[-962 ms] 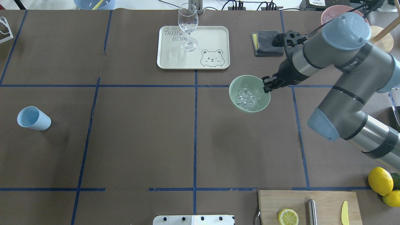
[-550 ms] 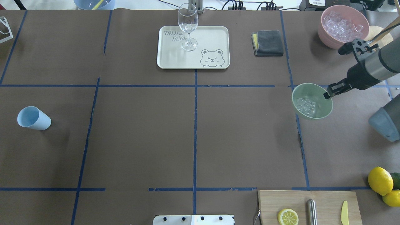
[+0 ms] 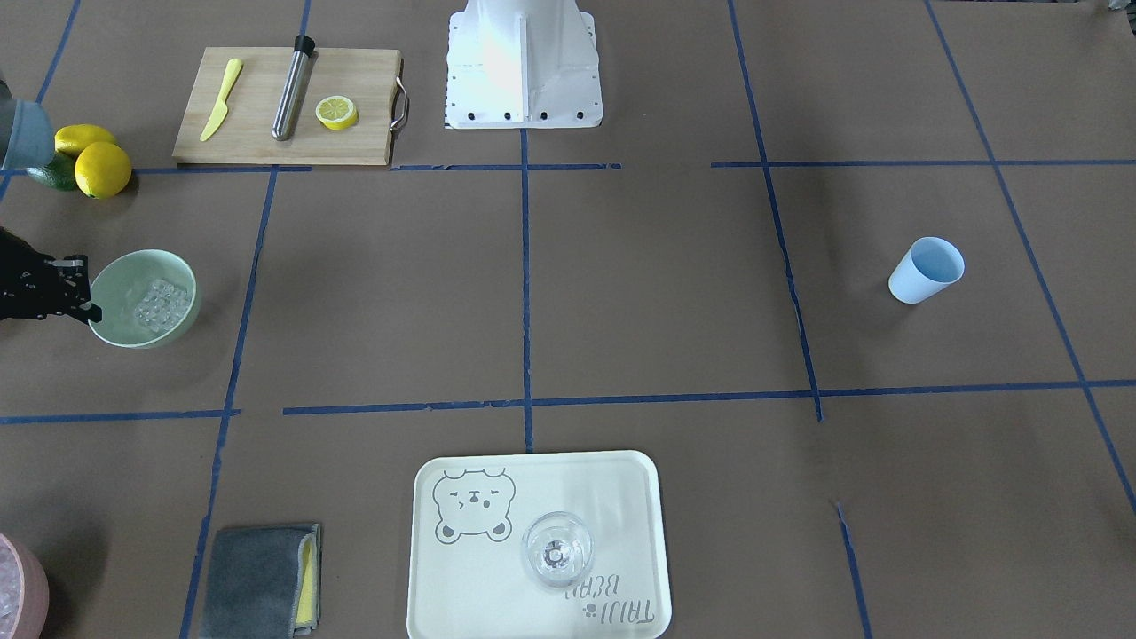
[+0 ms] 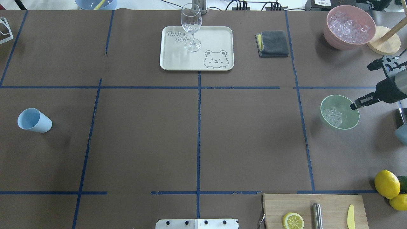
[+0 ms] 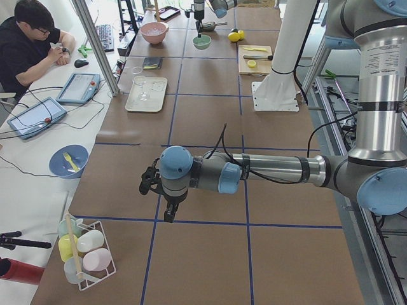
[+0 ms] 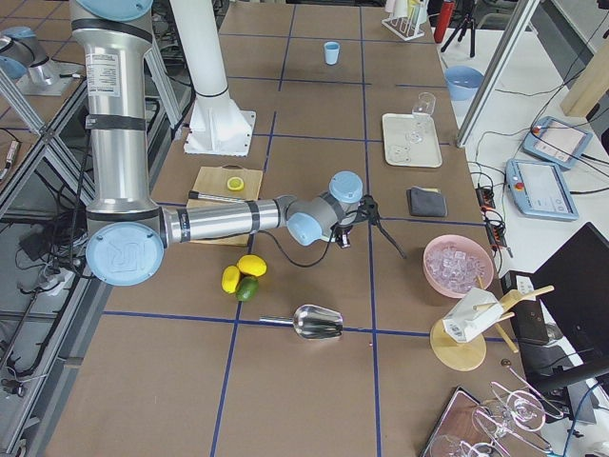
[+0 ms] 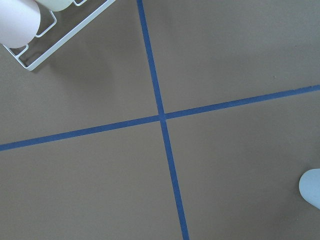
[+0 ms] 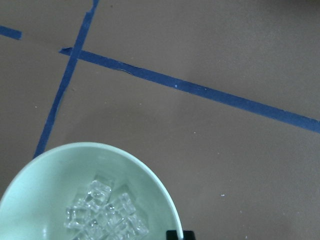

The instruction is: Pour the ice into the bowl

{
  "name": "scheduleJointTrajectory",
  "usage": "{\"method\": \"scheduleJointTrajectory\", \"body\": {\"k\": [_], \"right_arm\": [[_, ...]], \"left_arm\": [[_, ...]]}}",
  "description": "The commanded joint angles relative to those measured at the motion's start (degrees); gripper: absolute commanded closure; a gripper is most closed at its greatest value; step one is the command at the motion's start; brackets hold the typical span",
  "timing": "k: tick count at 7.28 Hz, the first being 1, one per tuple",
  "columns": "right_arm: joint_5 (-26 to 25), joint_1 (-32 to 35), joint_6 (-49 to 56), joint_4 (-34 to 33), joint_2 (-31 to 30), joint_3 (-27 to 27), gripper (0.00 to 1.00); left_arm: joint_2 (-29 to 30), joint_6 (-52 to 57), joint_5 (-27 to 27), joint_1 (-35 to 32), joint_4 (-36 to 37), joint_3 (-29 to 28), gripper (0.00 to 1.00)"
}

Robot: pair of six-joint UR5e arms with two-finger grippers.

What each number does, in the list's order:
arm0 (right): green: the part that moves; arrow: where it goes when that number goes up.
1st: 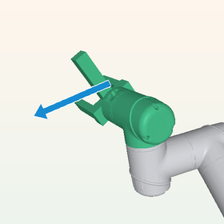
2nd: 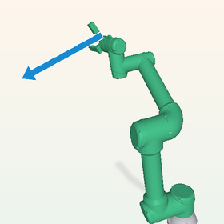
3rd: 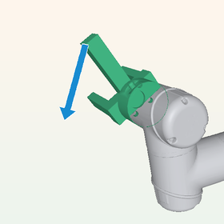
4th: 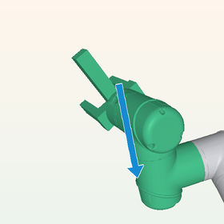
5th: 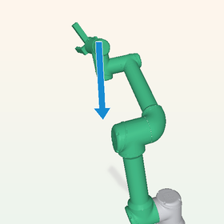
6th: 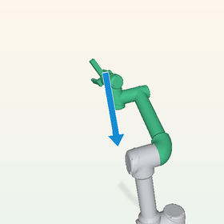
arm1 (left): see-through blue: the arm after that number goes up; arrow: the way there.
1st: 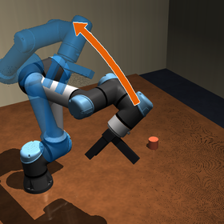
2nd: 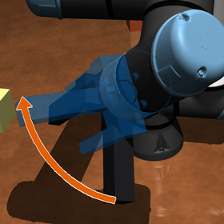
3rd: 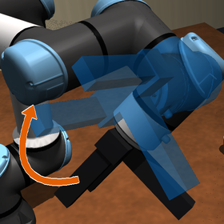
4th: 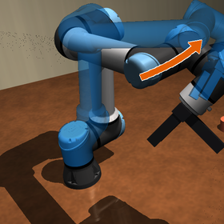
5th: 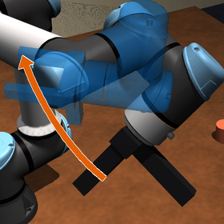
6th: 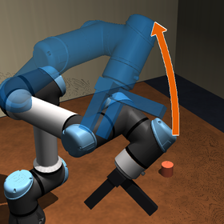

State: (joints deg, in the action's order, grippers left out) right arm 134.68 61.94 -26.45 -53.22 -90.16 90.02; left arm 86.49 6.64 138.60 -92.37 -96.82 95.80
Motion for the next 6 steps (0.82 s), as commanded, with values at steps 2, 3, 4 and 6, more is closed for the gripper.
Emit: {"method": "scheduleJointTrajectory", "body": {"k": [2,3,4,6], "right_arm": [[-0.2,0.1,0.2,2.8,-0.4,-2.0,0.99],[-0.7,0.0,0.1,2.8,0.2,-1.9,0.17],[-1.1,1.0,0.3,2.5,0.5,-1.6,0.0],[-0.6,8.2,0.7,0.3,0.9,-1.0,0.0]], "left_arm": [[0.1,0.0,0.3,0.0,-0.1,0.2,0.0],[0.1,0.0,0.4,0.0,-0.1,0.3,0.0],[0.1,0.0,0.4,0.0,-0.2,0.3,0.0],[0.1,0.0,0.4,0.0,-0.2,0.4,0.0]]}}
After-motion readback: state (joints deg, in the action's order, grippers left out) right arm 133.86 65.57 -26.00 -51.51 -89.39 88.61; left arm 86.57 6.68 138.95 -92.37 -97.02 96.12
